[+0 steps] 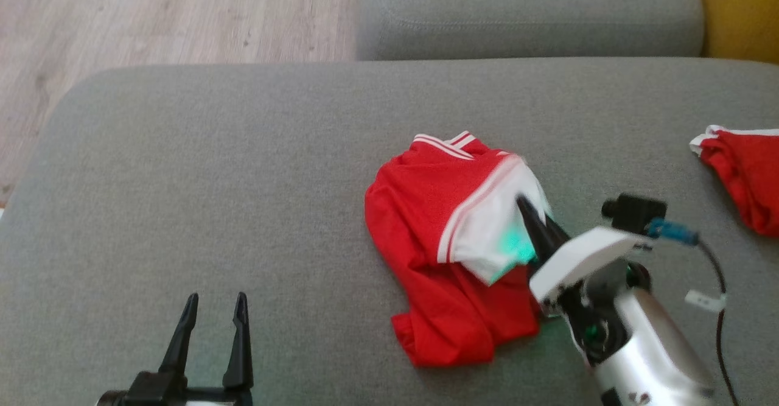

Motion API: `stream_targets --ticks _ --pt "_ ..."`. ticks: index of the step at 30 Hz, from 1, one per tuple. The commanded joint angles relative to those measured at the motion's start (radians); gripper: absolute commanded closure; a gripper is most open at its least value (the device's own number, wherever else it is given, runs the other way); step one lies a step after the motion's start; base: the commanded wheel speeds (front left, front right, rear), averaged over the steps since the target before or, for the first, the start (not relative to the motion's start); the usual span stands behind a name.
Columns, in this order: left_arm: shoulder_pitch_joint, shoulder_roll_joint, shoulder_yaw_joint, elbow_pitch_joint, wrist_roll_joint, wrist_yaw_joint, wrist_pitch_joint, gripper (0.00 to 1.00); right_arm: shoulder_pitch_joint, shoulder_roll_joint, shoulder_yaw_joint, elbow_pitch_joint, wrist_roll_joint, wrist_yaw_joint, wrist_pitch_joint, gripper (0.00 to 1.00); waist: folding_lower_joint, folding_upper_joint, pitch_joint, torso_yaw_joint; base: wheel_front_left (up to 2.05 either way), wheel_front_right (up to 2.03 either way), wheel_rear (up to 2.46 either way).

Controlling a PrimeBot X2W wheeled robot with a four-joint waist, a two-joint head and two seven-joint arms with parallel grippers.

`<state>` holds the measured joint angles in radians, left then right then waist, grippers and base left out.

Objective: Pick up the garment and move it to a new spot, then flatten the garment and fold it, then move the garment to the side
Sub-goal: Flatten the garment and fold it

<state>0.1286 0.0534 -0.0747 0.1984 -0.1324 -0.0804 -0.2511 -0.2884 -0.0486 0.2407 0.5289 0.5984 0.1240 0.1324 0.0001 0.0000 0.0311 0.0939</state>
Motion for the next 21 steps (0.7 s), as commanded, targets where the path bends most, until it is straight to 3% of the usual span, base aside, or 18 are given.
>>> stream_targets --ticks 1,5,14,21 --pt "-0.030 -0.003 0.027 -0.025 -0.003 0.002 -0.011 0.00 -0.046 -0.002 0.031 -0.078 0.069 0.007 0.003 1.00 -0.0001 0.0000 -0.014 -0.007 0.00 0.00 0.00" --pt "-0.011 -0.003 0.025 -0.029 -0.007 0.009 -0.011 0.00 -0.032 -0.002 0.028 -0.311 0.273 0.007 0.055 1.00 -0.0001 0.0000 -0.043 -0.029 0.00 0.00 0.00" --pt "0.004 -0.003 0.009 -0.041 -0.025 0.030 -0.011 0.00 0.030 -0.002 -0.061 -0.653 0.373 0.007 0.139 1.00 -0.0001 0.0000 -0.066 -0.061 0.00 0.00 0.00" --pt "0.007 -0.003 0.001 -0.047 -0.033 0.038 -0.011 0.00 0.106 -0.002 -0.071 -0.822 0.451 0.007 0.127 1.00 -0.0001 0.0000 -0.069 -0.084 0.00 0.00 0.00"
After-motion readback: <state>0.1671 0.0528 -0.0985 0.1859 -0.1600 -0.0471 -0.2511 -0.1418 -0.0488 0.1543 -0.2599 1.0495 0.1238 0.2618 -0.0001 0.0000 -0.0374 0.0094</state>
